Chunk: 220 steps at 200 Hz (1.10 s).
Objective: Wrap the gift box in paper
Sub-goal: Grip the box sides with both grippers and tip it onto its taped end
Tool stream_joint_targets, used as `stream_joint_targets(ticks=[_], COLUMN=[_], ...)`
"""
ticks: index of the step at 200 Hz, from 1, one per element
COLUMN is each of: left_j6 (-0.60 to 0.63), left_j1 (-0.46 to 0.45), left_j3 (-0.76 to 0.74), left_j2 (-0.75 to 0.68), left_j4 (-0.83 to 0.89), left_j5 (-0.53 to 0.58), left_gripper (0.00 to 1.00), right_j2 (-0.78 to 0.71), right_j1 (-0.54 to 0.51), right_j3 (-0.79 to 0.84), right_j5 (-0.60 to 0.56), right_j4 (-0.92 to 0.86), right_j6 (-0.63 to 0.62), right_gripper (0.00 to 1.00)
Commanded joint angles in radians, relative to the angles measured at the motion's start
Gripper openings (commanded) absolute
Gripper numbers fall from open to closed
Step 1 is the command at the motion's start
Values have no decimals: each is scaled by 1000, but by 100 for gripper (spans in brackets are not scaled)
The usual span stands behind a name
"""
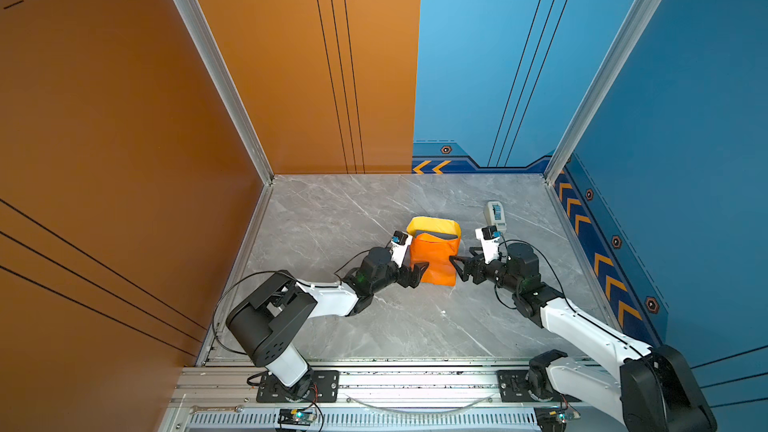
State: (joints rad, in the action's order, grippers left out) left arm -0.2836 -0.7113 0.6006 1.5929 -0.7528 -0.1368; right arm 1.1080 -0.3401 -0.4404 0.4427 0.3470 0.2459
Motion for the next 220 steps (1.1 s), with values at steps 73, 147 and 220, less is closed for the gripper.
stream_joint_targets(ticks=[73,147,220], left_j6=[-120,-132,-76], left_j1=[91,95,49], left_j3=[120,161,212], left_j2=[69,103,57], left_j4=[-29,115,398], left_j5=[-109,-16,140], left_gripper=[82,55,43], right_j2=[211,323,217], right_j1=[37,20,-23], right_j3=[-163,-212,-233], right_j5=[45,-95,-180], right_j4=[29,-131,-230], right_j6=[108,62,84], right_gripper=[85,66,79])
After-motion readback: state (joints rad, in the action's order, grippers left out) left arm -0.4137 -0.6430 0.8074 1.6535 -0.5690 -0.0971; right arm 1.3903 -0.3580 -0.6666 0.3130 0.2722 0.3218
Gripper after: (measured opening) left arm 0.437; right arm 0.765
